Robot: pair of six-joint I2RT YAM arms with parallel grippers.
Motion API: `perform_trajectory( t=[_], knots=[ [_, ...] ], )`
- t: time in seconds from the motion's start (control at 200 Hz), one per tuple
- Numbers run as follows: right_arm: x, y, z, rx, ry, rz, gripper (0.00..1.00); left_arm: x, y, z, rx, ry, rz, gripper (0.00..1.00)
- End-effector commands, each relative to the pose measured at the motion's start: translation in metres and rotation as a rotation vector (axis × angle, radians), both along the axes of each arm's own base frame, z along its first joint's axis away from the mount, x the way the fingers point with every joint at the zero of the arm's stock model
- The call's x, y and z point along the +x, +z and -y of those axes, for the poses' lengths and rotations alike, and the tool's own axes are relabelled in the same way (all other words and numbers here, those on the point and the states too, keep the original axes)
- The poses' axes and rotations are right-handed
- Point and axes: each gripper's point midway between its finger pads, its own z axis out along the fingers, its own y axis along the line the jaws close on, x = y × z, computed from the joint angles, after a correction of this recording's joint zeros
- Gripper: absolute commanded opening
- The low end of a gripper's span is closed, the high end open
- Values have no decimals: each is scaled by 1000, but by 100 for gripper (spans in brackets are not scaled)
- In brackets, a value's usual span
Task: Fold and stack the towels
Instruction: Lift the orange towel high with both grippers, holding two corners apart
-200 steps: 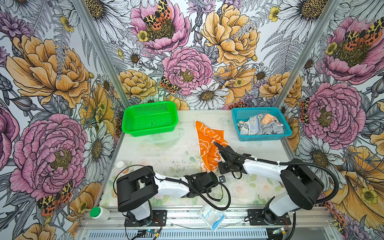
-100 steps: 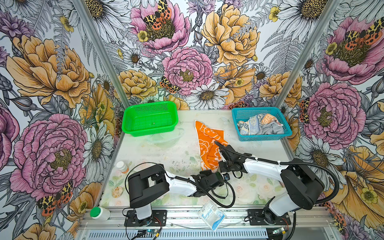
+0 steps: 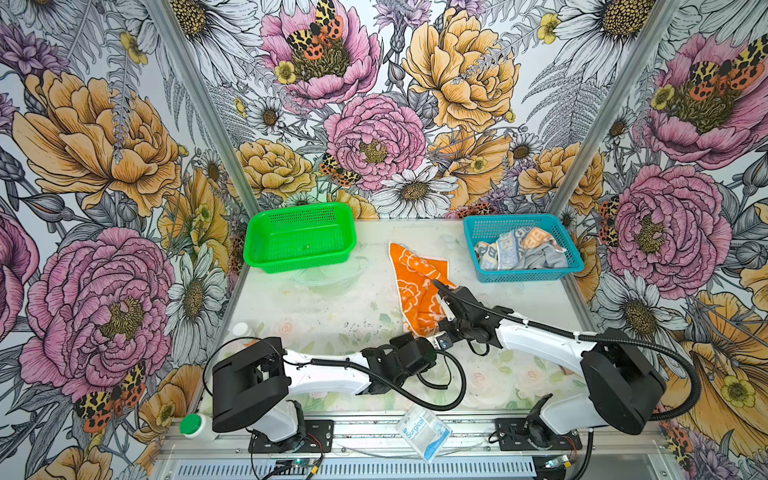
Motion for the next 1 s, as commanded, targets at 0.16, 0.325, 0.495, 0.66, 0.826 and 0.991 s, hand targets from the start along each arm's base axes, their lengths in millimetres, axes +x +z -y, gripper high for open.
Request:
perform_trajectory(
  t=[0.16, 0.325, 0.495, 0.66, 0.826, 0.991],
  knots=[
    [7, 135, -5, 127, 120, 295, 0, 29, 149, -39, -518, 206, 40, 0],
    [9, 235, -6, 208, 151, 491, 0, 26, 245, -73, -765, 232, 133, 0],
    [4, 323, -5, 281, 178, 661, 0, 11, 336, -93, -955, 189, 186, 0],
    [-11, 395, 1, 367, 194, 803, 0, -14, 406, -104, -1055, 112, 259, 0],
    [-34, 450, 5, 476, 226, 892, 0, -42, 445, -110, -1124, 42, 296, 0],
    [-31, 456, 10, 462, 196, 914, 0, -41, 445, -111, -1140, 83, 339, 0]
  ],
)
